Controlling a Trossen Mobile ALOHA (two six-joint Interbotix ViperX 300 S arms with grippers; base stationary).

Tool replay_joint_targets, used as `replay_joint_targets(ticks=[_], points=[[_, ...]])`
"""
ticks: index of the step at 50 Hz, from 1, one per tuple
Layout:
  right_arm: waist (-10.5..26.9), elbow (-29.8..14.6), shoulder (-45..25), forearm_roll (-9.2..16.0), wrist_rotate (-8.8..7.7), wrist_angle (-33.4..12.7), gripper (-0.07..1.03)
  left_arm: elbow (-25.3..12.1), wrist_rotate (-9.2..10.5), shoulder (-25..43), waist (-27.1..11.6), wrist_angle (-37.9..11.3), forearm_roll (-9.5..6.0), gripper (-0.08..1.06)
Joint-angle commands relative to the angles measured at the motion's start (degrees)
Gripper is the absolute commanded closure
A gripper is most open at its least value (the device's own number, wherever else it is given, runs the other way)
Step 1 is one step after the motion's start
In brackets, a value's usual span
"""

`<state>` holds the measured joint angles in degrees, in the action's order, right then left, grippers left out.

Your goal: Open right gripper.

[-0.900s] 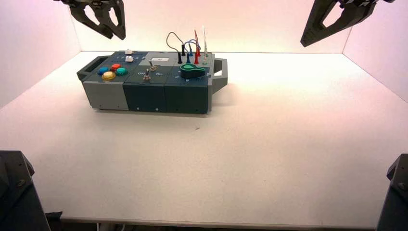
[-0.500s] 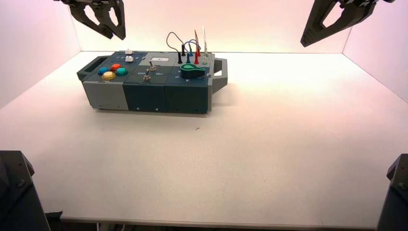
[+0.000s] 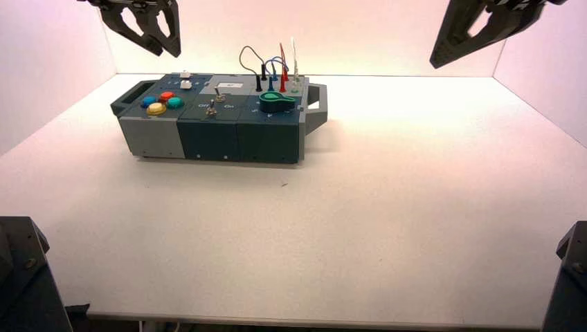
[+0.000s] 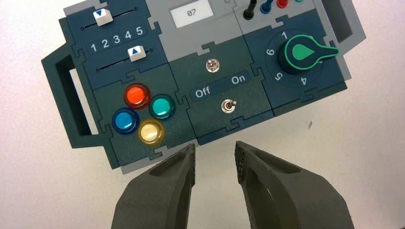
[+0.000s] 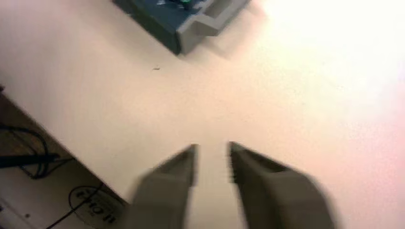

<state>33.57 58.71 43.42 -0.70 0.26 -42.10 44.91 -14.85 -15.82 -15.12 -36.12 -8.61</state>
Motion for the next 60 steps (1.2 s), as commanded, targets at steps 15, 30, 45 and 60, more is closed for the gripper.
replay_joint_targets(ticks=[15,30,45,60], points=[[-10.5,-0.9,0.9,-2.0,1.58,1.1,-0.03,-1.9,-0.26,-1.1,-0.2,0.2,0.0,0.51],[-10.5,-0.9,0.7,-2.0,1.58,1.1,-0.03,-2.0,-0.26,-1.1,-0.2,0.1,0.0,0.51],[-10.4,-0.9,0.7,-1.9,1.58,1.0,-0.03,-2.1,-0.26,-1.1,-0.2,0.1,0.0,0.51],[-10.4,-0.9,0.5,-1.9,1.58,1.0,-0.03,-2.2,-0.26,-0.8,-0.2,-0.1,0.0,0.51]])
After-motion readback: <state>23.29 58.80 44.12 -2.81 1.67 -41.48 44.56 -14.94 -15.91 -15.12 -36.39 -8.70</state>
